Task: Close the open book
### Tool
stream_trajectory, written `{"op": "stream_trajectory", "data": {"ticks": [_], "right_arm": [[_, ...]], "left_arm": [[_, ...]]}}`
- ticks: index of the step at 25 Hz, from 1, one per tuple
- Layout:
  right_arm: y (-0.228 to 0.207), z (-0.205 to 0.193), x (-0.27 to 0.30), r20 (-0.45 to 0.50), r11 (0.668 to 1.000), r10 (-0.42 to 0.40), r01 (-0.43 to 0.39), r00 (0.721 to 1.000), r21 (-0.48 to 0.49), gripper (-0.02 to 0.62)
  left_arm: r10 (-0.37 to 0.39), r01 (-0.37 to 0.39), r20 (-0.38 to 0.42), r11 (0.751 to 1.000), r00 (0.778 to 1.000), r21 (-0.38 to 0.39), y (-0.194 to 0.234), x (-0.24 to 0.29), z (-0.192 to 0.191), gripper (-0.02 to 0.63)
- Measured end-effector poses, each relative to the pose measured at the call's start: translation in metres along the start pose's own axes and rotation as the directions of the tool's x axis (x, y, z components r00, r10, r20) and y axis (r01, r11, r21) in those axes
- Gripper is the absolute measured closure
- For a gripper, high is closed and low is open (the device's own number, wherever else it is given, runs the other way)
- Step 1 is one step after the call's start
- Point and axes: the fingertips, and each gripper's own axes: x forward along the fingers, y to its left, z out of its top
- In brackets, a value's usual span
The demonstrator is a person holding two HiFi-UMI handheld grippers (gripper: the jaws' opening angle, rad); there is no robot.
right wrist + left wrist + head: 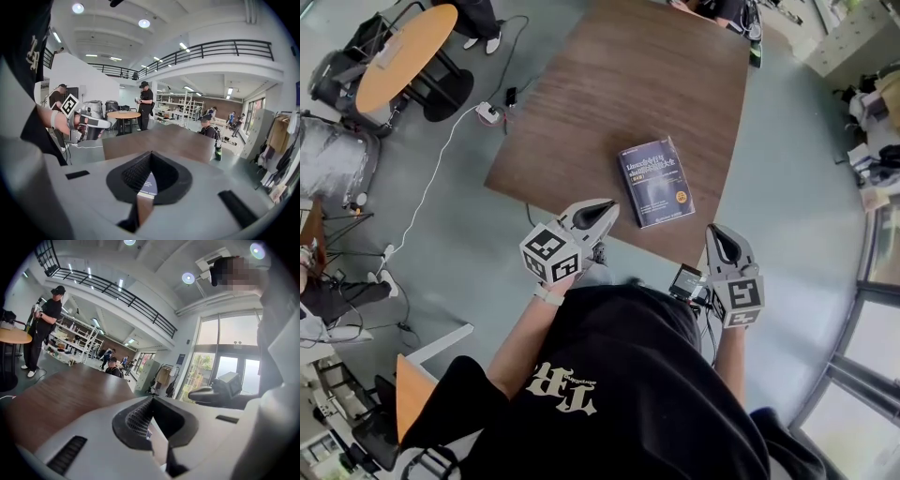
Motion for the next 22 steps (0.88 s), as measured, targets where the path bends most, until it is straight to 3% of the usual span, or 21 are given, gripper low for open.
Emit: {"op": "stream_trajectory", "data": {"ticks": [22], "right_arm": [[-0.047, -0.068, -0.087, 0.033, 0.996, 0.056, -0.058, 0.998, 0.065, 0.609]], "left_arm": [[0.099, -0.100, -0.018, 0.994, 0.995, -0.047, -0.112, 0.014, -0.057, 0.600]]}}
